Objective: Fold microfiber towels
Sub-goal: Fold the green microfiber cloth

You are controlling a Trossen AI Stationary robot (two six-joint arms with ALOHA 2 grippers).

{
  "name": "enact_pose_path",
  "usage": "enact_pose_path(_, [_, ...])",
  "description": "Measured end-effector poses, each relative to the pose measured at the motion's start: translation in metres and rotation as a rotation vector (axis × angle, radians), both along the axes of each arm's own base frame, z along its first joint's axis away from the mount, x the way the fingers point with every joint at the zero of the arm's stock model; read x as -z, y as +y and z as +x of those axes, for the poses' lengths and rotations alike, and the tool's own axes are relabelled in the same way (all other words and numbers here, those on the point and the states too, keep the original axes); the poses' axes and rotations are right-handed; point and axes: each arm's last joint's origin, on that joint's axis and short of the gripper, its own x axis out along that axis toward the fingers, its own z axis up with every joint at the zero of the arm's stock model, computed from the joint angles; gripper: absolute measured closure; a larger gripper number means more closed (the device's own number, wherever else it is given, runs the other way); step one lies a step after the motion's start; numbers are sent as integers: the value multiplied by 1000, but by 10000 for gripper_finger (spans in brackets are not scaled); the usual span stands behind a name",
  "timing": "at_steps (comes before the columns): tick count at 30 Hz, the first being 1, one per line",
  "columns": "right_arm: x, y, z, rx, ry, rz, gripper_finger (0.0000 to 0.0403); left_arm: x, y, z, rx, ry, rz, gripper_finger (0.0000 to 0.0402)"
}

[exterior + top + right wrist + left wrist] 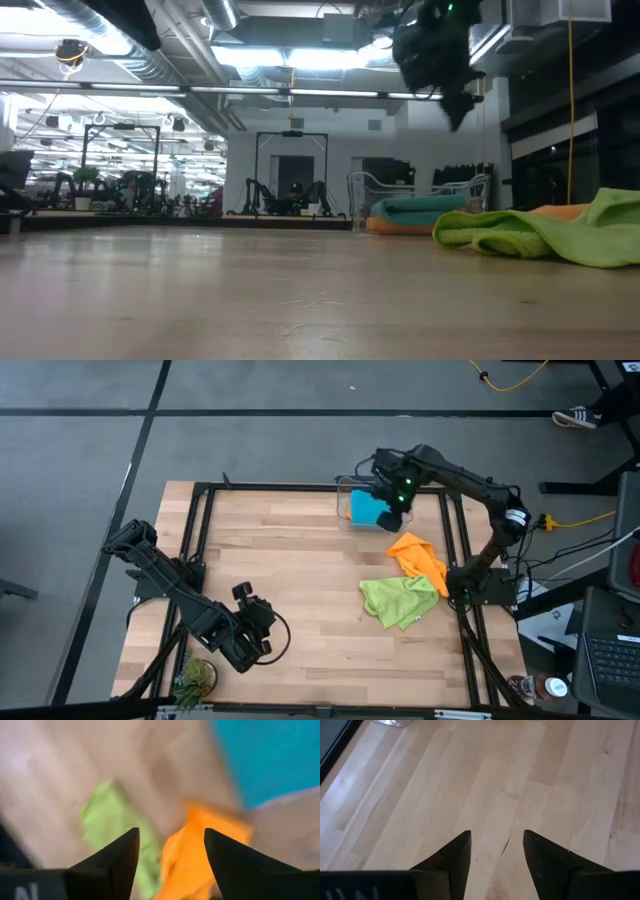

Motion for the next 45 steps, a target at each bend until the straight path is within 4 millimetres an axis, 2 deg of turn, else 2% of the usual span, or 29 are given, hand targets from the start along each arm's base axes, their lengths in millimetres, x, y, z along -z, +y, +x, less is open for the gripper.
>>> enact_pose_path(4, [-15,32,-17,-12,46,61,181,0,-1,1,0,-9,-8,229])
enact_pose_path(8, [-27,67,-43,-38,-17,17,181,0,-1,1,0,-10,-7,229])
enact_pose_path(10, [-26,82,-56,8,-54,-3,181,0,0,1,-4,-18,1,229])
enact_pose_path(14, [-9,104,-73,170,-140,-53,181,-2,0,3,-15,-63,28,229])
enact_pose_path(18, [28,122,-82,124,-186,-3,181,-3,-1,4,-24,-99,38,229])
enact_pose_path(24, [87,152,-80,216,-132,73,181,-4,-2,7,-32,-143,32,229])
enact_pose_path(28, [108,170,-67,208,-217,53,181,-6,-3,9,-40,-174,43,229])
enact_pose_path(33, [110,191,-49,168,-366,-22,181,-5,-4,11,-52,-209,51,229])
enact_pose_path(38, [107,208,-43,204,-352,-202,181,1,-7,14,-50,-196,69,229])
enact_pose_path(45, [111,235,-37,208,-299,-333,181,16,-11,22,-54,-169,97,229])
